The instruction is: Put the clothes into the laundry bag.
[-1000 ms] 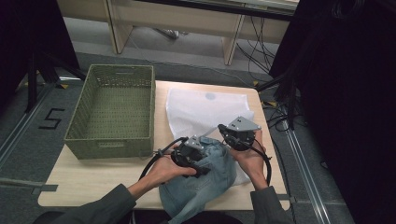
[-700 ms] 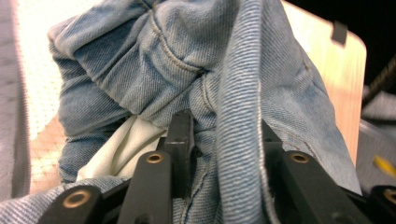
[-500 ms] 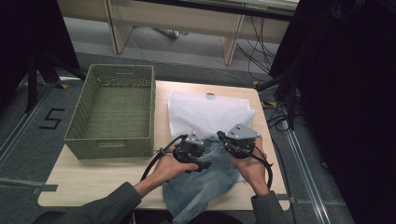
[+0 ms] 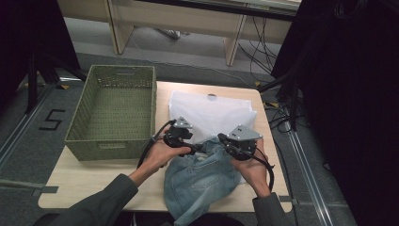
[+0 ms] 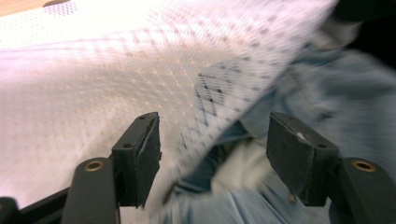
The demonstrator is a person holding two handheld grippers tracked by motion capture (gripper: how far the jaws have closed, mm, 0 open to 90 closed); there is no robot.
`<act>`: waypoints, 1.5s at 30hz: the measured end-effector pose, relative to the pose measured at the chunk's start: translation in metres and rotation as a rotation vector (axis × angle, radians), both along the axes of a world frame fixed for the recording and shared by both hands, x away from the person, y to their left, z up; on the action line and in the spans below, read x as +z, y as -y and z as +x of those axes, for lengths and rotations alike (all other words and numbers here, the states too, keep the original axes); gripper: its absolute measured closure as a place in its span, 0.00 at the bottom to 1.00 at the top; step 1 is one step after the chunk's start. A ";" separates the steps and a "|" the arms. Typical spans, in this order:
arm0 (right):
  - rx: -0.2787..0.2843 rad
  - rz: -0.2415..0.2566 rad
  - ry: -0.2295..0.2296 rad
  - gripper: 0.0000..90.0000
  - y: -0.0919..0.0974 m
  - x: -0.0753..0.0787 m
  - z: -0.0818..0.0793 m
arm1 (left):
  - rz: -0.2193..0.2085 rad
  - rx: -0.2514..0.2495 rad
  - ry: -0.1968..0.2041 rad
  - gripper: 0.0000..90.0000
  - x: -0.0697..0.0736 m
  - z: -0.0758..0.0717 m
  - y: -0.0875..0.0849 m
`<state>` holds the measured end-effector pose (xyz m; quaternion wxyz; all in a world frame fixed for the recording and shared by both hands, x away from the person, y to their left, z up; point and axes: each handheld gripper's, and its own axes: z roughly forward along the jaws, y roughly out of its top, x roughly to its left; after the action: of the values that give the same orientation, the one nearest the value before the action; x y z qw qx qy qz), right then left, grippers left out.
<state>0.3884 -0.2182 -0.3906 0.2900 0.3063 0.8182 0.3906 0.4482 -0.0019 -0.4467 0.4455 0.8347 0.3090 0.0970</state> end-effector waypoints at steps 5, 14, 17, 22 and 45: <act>0.008 -0.003 -0.010 1.00 -0.002 -0.002 -0.001 | 0.006 0.041 0.030 0.83 -0.005 0.008 0.006; 0.041 -0.011 -0.035 1.00 -0.012 -0.006 -0.004 | -0.025 0.017 0.052 0.94 0.021 -0.002 -0.033; 0.051 -0.007 -0.043 0.99 -0.013 -0.005 -0.007 | -0.004 0.002 0.056 0.95 0.021 -0.003 -0.037; 0.116 0.080 -0.091 0.66 -0.016 0.002 -0.012 | -0.005 0.000 0.040 0.97 0.022 -0.003 -0.041; 0.177 -0.183 -0.178 0.96 -0.061 -0.034 -0.027 | 0.031 -0.005 0.072 0.98 0.023 -0.007 -0.048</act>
<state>0.3612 -0.1574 -0.4249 0.2075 0.2388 0.8967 0.3095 0.4408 0.0462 -0.4236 0.4434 0.8383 0.2891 0.1308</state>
